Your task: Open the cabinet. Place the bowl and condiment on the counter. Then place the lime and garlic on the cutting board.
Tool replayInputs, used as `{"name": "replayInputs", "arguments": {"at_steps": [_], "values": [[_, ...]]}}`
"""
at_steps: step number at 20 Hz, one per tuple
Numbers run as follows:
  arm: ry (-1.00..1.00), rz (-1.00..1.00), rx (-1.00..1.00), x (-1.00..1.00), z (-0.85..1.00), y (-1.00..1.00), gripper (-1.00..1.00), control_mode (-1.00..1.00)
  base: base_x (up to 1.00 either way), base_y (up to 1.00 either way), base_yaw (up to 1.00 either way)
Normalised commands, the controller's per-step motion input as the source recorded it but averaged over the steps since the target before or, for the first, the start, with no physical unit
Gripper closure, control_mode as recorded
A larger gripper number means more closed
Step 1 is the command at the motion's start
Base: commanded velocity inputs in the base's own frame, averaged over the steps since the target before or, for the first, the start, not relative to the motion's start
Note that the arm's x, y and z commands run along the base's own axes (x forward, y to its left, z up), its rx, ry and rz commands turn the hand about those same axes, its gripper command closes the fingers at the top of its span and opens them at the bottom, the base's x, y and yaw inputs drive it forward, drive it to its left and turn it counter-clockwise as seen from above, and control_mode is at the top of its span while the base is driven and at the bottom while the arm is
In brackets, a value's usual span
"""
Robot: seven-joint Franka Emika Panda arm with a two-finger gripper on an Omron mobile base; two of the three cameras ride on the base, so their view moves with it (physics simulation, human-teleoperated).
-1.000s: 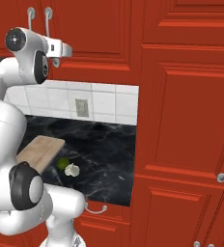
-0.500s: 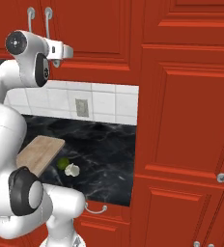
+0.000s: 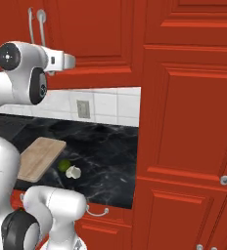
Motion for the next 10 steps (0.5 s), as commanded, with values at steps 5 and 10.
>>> {"name": "replayInputs", "arguments": {"at_steps": [5,10], "values": [[-0.08,-0.01,0.00,-1.00,0.03,-0.74,1.00,-1.00,0.00,0.00,0.00],[0.00,-0.04,0.00,-1.00,0.20,-0.77,1.00,-1.00,0.00,0.00,0.00]]}}
